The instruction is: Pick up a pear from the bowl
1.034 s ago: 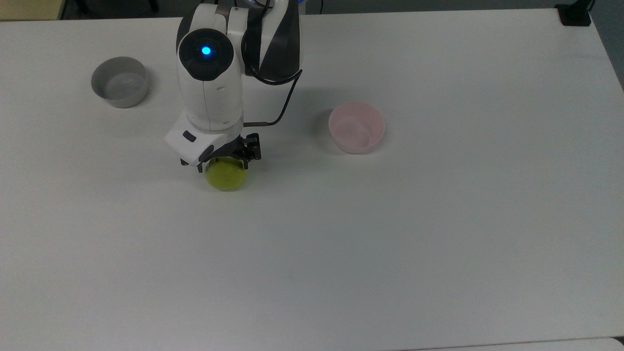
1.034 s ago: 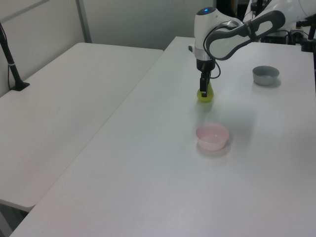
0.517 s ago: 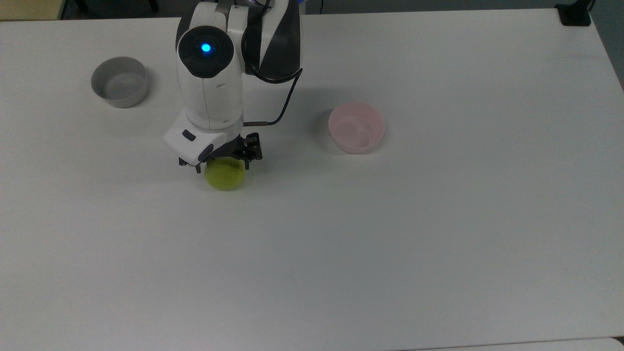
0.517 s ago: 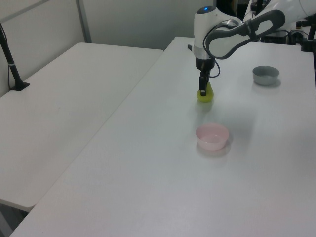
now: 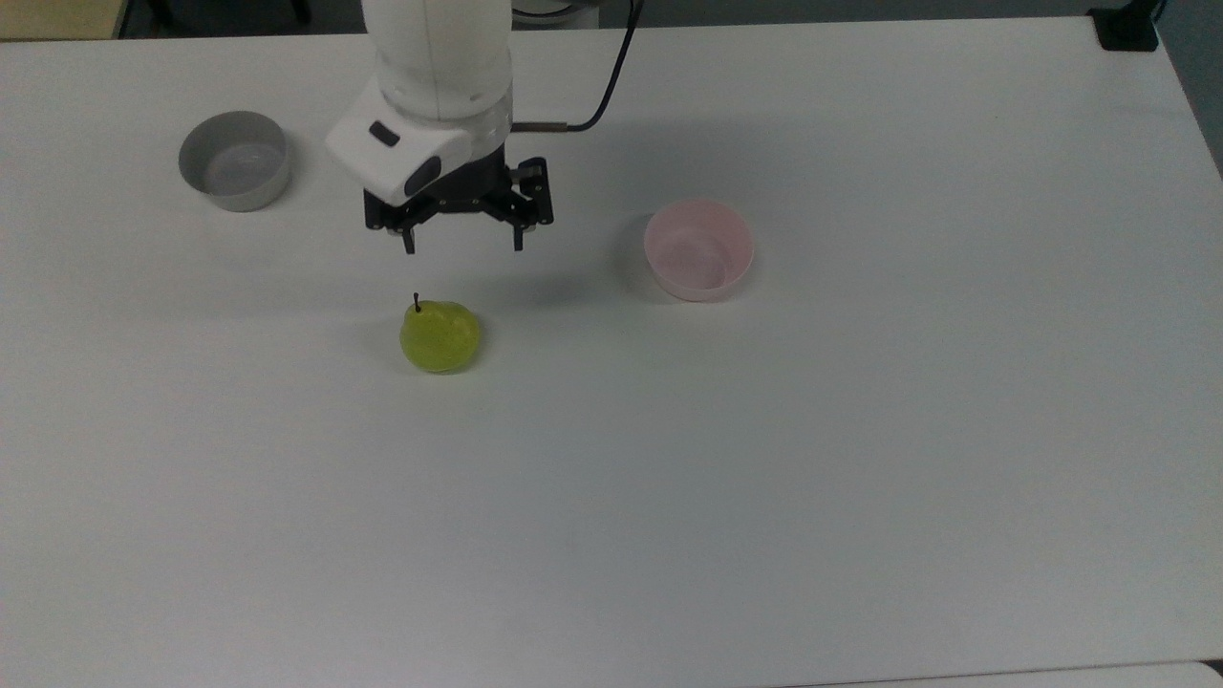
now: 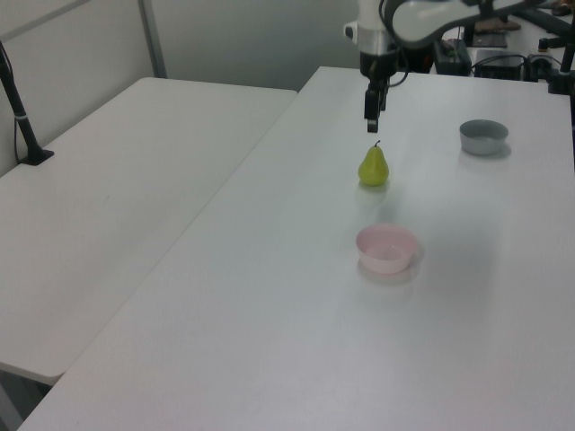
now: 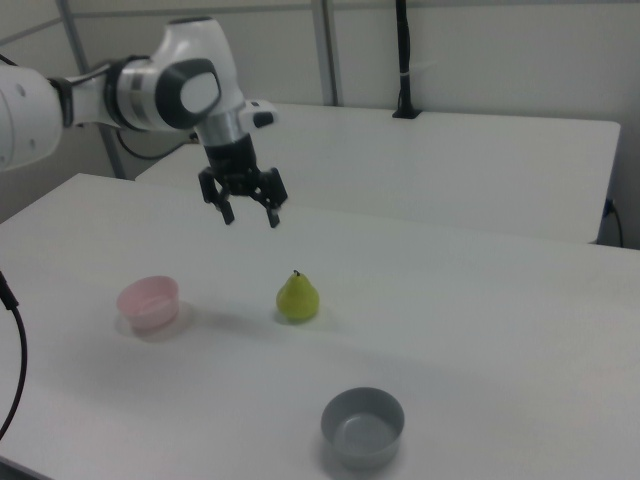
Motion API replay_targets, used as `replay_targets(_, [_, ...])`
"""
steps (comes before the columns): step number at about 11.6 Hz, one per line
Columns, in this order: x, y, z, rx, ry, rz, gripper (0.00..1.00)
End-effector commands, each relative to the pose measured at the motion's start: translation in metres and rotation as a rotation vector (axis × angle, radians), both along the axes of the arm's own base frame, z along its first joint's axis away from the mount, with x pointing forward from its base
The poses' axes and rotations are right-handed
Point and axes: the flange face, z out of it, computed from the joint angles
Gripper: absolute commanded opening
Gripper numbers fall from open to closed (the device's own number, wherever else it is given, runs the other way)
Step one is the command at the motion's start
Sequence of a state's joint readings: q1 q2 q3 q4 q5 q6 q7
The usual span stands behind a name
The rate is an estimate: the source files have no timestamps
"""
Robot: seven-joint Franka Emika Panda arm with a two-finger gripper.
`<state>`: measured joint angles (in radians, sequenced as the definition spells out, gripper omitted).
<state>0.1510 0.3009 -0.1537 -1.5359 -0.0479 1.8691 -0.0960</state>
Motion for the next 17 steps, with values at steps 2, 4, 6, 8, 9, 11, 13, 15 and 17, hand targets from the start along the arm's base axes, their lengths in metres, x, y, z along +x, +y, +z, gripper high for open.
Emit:
replay_targets(2, [-0.053, 0.009, 0.077, 0.026, 0.038, -0.055, 1.00])
replay_targets(4, [-0.071, 0.007, 0.103, 0.035, 0.028, -0.082, 1.00])
replay_targets(6, [-0.081, 0.006, 0.116, 0.045, 0.027, -0.100, 1.00])
replay_targets(8, [-0.087, 0.003, 0.126, 0.051, 0.013, -0.140, 1.00])
replay_targets(9, [-0.088, -0.001, 0.128, 0.053, 0.014, -0.141, 1.00])
replay_targets(11, [-0.088, -0.009, 0.128, 0.052, 0.010, -0.151, 1.00])
replay_targets(13, [-0.087, -0.008, 0.127, 0.052, 0.014, -0.127, 1.00])
replay_targets(15, [-0.087, -0.007, 0.127, 0.049, 0.014, -0.120, 1.00])
replay_targets(17, [-0.088, -0.004, 0.127, 0.049, 0.018, -0.122, 1.00])
